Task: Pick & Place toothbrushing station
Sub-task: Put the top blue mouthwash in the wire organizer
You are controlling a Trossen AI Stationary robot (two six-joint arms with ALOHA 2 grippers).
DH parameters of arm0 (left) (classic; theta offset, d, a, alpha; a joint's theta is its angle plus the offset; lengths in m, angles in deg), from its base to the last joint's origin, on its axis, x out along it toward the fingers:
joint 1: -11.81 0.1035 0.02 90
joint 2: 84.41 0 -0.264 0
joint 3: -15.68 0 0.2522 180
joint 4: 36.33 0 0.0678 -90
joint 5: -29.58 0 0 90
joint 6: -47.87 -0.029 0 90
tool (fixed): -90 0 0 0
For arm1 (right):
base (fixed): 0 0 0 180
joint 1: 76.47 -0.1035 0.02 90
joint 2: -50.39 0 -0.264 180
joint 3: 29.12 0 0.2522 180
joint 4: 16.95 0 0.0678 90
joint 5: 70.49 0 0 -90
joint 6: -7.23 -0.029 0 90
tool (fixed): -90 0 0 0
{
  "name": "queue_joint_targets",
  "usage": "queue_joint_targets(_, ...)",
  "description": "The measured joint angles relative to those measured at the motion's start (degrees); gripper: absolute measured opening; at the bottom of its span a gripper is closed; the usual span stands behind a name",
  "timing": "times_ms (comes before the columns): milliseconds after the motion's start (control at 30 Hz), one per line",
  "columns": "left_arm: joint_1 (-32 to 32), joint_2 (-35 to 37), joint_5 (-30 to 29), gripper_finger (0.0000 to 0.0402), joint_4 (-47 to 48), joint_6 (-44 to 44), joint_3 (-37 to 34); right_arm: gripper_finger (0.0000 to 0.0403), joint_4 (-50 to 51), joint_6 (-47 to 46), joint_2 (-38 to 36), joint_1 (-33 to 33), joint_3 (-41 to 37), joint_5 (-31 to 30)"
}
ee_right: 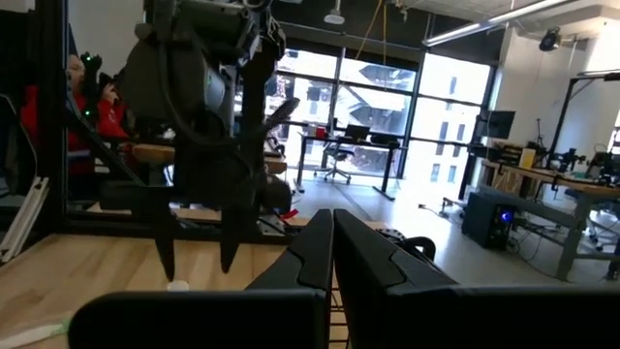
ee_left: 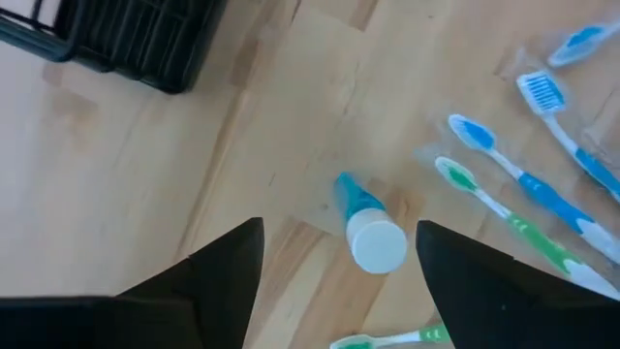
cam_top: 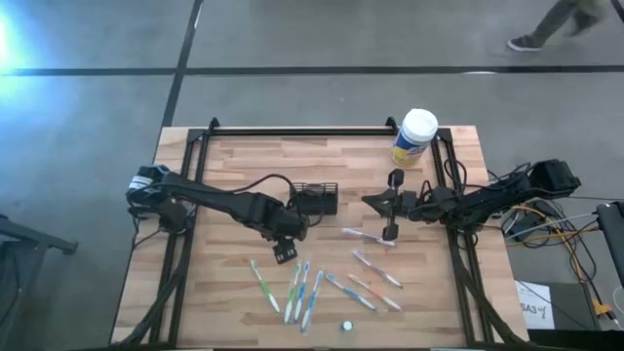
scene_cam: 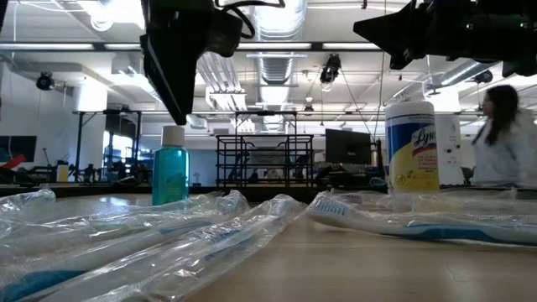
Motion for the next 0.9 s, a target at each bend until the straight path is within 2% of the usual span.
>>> queue_joint_targets(333,0.2,-0.4,2.0,0.0275,0.2,-0.3,0.1,0.0009,0.0,-0.1,0.0,0.0,0.0,0.0)
queue_joint_targets(600,-0.9,-0.3,1.8,0.0275,0.6,-11.2,0.0,0.0009,0.0,0.0,0.0,0.0,0.0,0.0)
queue_joint_targets(733,-1.4,-0.2,1.4,0.0275,0.6,-13.3,0.0,0.0008,0.0,0.3,0.0,0.0,0.0,0.0)
queue_joint_targets(800,-1.5,-0.2,1.0,0.0275,0.6,-13.1,0.0,0.0009,0.0,0.2,0.0,0.0,0.0,0.0)
queue_joint_targets(900,-1.5,-0.2,1.0,0.0275,0.5,-8.0,0.0,0.0009,0.1,0.3,0.0,0.0,0.0,0.0)
